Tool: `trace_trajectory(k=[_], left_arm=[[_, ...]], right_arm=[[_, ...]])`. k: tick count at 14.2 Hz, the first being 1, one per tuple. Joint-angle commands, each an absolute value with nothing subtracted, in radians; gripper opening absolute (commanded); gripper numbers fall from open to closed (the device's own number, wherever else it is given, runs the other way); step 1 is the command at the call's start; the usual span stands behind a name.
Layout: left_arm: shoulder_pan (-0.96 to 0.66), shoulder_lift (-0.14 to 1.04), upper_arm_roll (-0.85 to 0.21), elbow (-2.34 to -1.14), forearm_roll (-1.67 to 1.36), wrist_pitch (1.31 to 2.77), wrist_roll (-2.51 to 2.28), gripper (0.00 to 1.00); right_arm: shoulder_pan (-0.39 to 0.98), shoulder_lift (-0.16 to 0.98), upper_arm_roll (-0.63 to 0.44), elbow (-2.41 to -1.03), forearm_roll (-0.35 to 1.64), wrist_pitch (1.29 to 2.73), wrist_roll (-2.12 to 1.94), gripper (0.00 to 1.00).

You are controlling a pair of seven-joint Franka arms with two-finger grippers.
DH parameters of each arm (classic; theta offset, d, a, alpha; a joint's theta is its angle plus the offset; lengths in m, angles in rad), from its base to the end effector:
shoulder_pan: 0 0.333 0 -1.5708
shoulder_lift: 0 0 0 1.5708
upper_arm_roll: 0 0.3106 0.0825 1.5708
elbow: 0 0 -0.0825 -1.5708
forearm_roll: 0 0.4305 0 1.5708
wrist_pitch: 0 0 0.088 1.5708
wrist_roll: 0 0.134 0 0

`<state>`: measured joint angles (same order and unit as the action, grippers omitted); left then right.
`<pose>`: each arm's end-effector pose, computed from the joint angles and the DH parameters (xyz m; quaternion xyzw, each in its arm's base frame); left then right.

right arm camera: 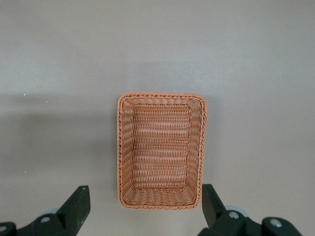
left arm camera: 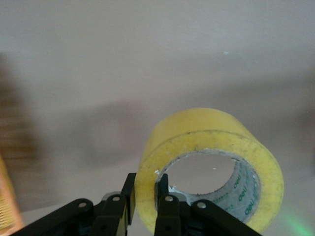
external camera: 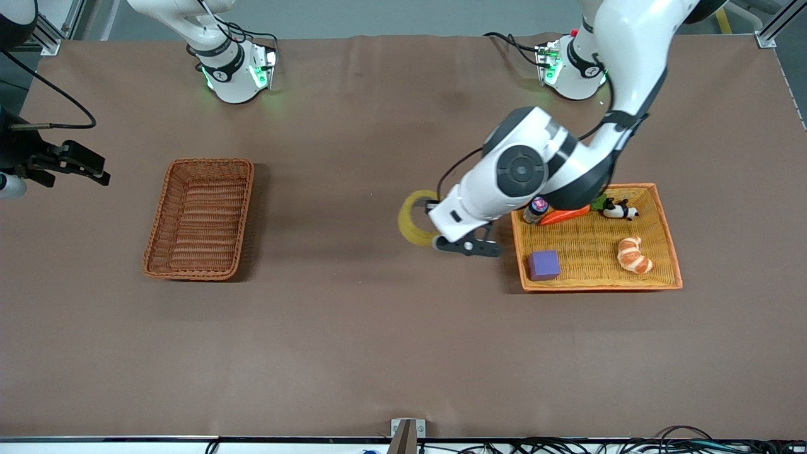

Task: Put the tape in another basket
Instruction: 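Carry the tape with the left gripper while the right gripper reaches over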

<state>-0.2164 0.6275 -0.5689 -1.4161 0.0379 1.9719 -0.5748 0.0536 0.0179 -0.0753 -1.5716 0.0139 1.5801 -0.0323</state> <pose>0.5789 -0.4777 0.3317 0.9875 -0.0656 -0.0809 0.1180 0.6066 -0.0110 0.5817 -1.0000 -0.0052 0.0045 0.0064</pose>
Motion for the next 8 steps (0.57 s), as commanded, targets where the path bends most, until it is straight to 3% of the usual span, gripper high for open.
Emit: trace_trajectory(k=[1,4,8], left_arm=[[-0.323,0.721,-0.551,-1.329,0.098,2.029,-0.649,0.01],[-0.397,0.782,-0.537,-1.309,0.141,2.077,-0.681,0.01],[-0.71,0.892,-0.223,-1.224,0.16,2.204,-0.687,0.01]], right_arm=[[0.041,0.008,-0.067,-1.588,0.02,1.586,-0.043,1.0],[0.038,0.012,-0.069,-1.588,0.021,1.595,-0.043,1.0],[0.046,0.044,-0.068,-1.586,0.023,1.611,-0.04,1.0]])
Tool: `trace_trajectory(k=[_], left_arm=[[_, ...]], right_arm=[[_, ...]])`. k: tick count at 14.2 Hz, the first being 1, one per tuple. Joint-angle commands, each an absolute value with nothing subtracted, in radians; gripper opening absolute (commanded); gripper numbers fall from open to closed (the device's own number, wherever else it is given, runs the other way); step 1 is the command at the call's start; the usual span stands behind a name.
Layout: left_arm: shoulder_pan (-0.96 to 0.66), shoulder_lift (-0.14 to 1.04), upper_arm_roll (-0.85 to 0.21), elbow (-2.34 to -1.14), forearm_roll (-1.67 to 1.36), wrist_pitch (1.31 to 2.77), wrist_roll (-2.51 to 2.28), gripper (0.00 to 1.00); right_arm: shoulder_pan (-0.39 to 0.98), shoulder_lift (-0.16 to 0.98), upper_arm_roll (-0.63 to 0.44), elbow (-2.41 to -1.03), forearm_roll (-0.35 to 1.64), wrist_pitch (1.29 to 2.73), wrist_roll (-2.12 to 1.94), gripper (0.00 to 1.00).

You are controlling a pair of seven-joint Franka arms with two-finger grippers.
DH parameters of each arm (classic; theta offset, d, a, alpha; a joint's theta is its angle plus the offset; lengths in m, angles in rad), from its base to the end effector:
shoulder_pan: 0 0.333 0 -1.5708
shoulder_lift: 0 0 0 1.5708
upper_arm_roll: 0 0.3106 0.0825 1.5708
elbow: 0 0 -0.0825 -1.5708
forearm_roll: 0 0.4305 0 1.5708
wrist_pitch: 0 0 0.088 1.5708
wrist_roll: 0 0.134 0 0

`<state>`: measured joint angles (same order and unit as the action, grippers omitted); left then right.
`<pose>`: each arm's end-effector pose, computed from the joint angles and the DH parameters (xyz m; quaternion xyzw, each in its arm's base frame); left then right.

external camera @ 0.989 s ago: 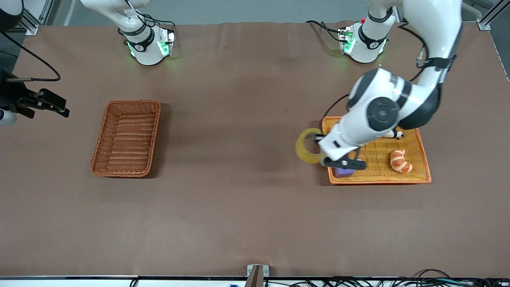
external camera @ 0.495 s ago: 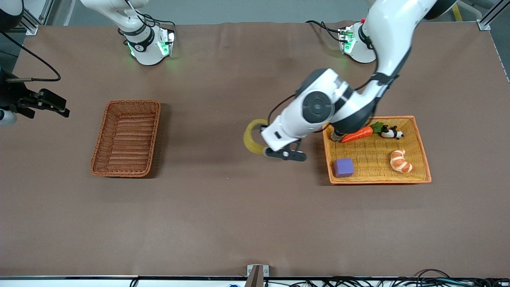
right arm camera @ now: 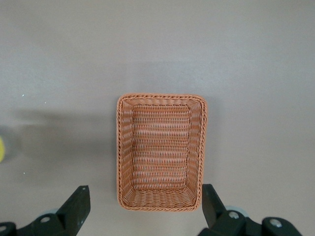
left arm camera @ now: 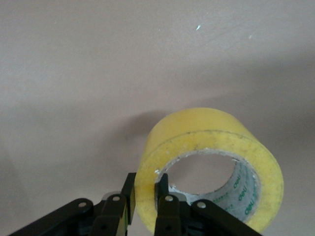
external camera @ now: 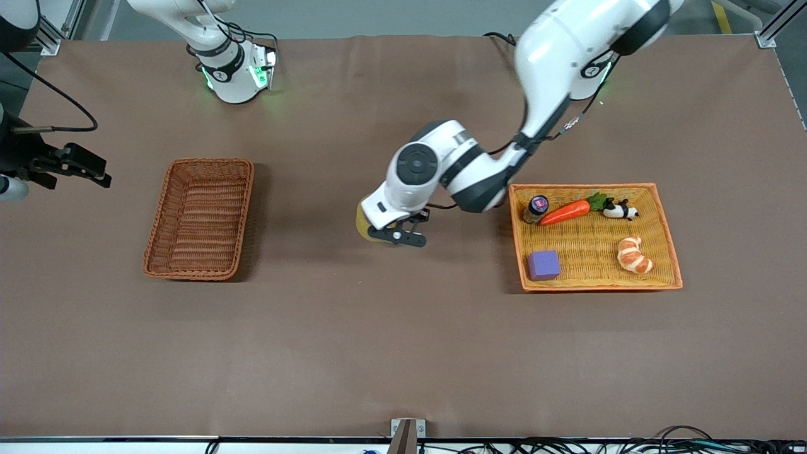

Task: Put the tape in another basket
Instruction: 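Carry the tape with the left gripper while the right gripper reaches over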

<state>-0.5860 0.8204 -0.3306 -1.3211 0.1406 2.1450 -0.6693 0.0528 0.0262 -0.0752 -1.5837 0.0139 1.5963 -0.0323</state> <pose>0.5215 -0.5842 0.2113 0.9921 -0.1080 -0.0260 0.0578 0.6101 -0.0113 0.5718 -0.9999 -0.0047 0.0066 0.0061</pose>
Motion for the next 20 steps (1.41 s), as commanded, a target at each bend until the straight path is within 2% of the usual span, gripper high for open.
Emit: trace_trajectory(k=[1,5,8,12,14,15,16,17,18,20], left_arm=[[-0.728,0.913,-0.21,-1.215,0.158,2.244,-0.704,0.01],[-0.764,0.933,-0.219,-1.212,0.156,2.315,-0.715,0.02],[-0.801,0.959,-0.212,-1.212,0.156,2.318,-0.713,0.08],[-0.81,0.943,-0.212,-1.223,0.158,2.272,-0.739,0.33],[-0.802,0.933,-0.209,-1.221,0.158,2.198,-0.736,0.36],[-0.799,0.928,-0.207,-1.224,0.156,2.189,-0.738,0.43],[-0.798,0.927,-0.207,-1.223,0.155,2.178,-0.742,0.57],[-0.795,0.92,-0.206,-1.223,0.158,2.174,-0.744,0.85],[-0.79,0.89,-0.199,-1.226,0.16,2.171,-0.745,1.0],[-0.773,0.826,-0.169,-1.226,0.156,2.125,-0.746,1.0]], right_arm=[[0.048,0.046,-0.067,-1.586,0.023,1.615,-0.04,1.0],[0.051,0.069,-0.064,-1.586,0.023,1.635,-0.04,1.0],[0.058,0.087,-0.061,-1.588,0.026,1.641,-0.04,1.0],[0.086,0.112,-0.06,-1.6,0.028,1.669,-0.035,1.0],[0.112,0.117,-0.055,-1.615,0.028,1.693,-0.028,1.0],[0.124,0.117,-0.04,-1.637,0.028,1.722,-0.026,1.0],[0.123,0.117,-0.011,-1.663,0.028,1.745,-0.023,1.0],[0.123,0.124,0.023,-1.684,0.028,1.759,-0.02,1.0],[0.124,0.136,0.056,-1.699,0.029,1.79,0.004,1.0],[0.126,0.155,0.136,-1.742,0.029,1.854,0.139,1.0]])
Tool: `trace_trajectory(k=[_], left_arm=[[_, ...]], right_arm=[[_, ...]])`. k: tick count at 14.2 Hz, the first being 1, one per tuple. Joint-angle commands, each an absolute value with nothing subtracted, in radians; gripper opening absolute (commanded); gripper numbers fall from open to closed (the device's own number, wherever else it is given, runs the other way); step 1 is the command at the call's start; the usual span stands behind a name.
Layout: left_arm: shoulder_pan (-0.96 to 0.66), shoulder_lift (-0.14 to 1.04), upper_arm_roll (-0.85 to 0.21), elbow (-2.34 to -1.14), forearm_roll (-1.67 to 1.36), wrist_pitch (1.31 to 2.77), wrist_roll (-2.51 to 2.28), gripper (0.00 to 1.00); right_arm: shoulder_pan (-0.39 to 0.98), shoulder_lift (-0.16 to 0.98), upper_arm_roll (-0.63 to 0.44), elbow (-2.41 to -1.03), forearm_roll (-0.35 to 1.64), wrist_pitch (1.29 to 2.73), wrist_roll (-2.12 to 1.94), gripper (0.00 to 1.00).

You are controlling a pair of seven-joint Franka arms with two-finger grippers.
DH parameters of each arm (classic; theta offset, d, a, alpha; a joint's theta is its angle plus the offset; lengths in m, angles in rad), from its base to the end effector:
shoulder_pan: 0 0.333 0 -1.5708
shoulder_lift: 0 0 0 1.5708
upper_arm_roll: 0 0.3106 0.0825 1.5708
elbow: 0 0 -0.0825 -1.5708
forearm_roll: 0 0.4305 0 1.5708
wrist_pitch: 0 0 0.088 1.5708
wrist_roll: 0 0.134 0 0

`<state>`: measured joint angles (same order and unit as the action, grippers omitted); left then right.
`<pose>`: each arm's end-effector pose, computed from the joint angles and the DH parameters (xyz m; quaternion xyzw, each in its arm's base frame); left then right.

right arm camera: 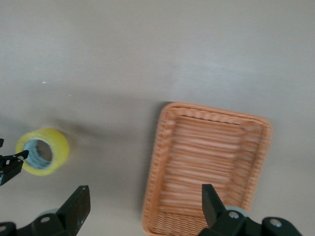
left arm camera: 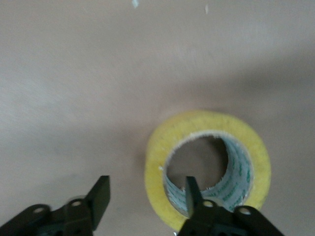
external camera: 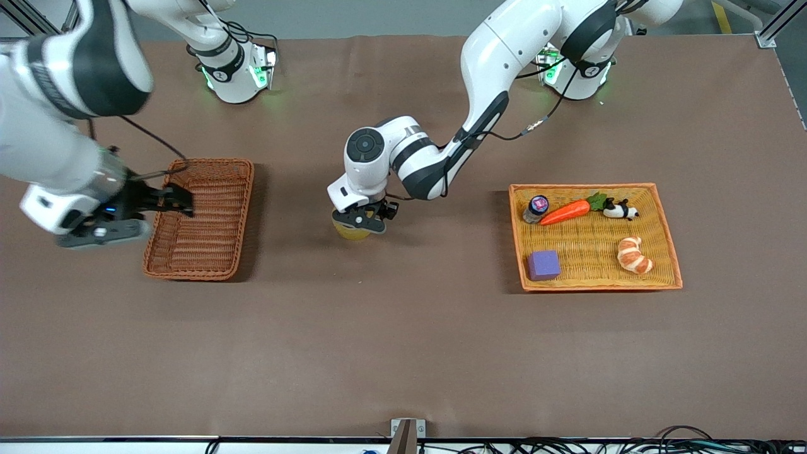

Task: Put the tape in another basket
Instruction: 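Grasp the tape with the right gripper while the left gripper releases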

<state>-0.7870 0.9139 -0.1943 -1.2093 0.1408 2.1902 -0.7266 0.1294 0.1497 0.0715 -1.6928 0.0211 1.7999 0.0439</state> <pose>0.4841 -0.6428 0.1823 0.9911 -0.1252 0.0150 0.0420 0.6338 0.1296 0.4544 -0.9968 -0.0755 0.0229 0.0129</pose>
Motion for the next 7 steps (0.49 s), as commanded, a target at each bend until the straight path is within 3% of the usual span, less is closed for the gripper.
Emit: trace_trajectory(k=[1,7], left_arm=[[-0.744,0.789,-0.169,-1.226,0.153,2.1,-0.747,1.0],[-0.577,0.579,-0.166,-1.243,0.155,1.898,-0.687,1.0]], right_arm=[[0.126,0.158,0.182,-1.779,0.029,1.902,0.199,1.0],[0.175,0.233,0.37,-2.012,0.015,2.233,0.48,1.0]])
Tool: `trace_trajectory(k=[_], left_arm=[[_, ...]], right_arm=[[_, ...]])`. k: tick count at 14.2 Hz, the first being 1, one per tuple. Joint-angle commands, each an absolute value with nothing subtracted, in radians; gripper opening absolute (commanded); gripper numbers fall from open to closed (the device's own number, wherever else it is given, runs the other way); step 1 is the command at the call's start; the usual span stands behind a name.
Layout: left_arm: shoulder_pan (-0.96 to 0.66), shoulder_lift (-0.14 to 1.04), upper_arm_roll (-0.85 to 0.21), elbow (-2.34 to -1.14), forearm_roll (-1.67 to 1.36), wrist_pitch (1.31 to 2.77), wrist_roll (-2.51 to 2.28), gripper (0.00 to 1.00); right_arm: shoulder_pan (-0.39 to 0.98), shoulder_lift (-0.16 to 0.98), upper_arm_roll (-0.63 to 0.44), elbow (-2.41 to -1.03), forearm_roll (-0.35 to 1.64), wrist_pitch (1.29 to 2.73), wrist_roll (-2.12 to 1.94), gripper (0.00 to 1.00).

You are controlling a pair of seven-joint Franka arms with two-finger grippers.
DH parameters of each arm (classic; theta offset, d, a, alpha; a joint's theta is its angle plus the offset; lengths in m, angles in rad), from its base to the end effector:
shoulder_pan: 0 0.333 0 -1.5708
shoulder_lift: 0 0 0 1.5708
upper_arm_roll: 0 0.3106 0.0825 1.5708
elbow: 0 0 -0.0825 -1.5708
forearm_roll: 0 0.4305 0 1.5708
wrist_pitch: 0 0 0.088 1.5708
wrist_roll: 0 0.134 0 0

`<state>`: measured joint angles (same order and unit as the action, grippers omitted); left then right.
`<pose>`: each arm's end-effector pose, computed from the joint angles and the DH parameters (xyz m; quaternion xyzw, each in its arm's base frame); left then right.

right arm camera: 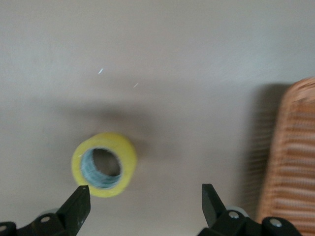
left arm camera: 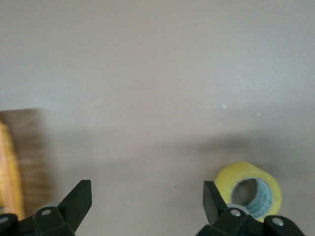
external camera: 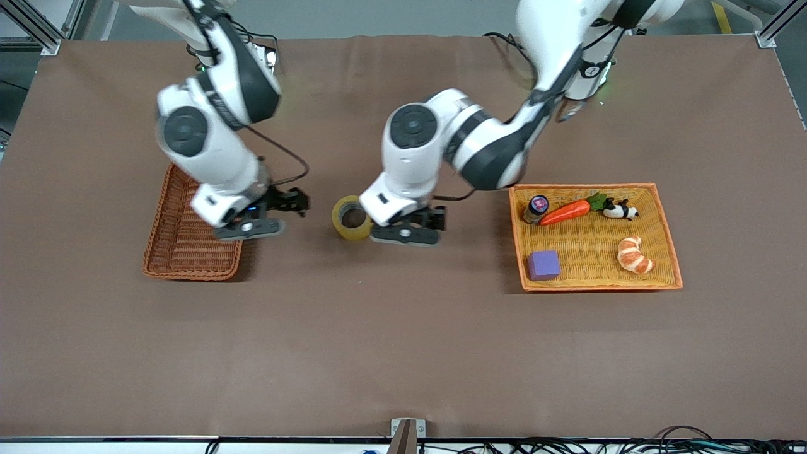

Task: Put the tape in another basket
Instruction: 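Grasp the tape with the right gripper while the left gripper releases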

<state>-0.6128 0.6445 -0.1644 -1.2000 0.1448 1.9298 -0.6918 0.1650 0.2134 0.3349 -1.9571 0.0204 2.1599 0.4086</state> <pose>0.5918 -0.5213 0.3733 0.9976 -0.0464 0.0482 0.0160 0.5584 0.3026 0.3167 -0.9984 -0.0364 0.0186 0.0391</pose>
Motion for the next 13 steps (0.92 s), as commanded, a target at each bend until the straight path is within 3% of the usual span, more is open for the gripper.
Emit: trace_trajectory(k=[1,3,6,11,13], left_arm=[[-0.54,0.548,-0.167,-1.243,0.149,1.844,-0.674,1.0],[-0.503,0.502,-0.167,-1.244,0.14,1.746,-0.583,1.0],[-0.405,0.41,-0.167,-1.307,0.141,1.713,-0.456,1.0],[-0.306,0.266,-0.164,-1.413,0.101,1.72,-0.382,1.0],[-0.287,0.188,-0.164,-1.475,0.098,1.718,-0.379,1.0]], right_arm=[[0.187,0.267,0.38,-2.019,0.014,2.264,0.512,1.0],[0.218,0.34,0.387,-2.019,0.0,2.319,0.551,1.0],[0.235,0.432,0.387,-2.022,-0.034,2.379,0.568,1.0],[0.267,0.492,0.385,-2.084,-0.052,2.488,0.569,1.0],[0.273,0.494,0.385,-2.12,-0.064,2.523,0.575,0.93]])
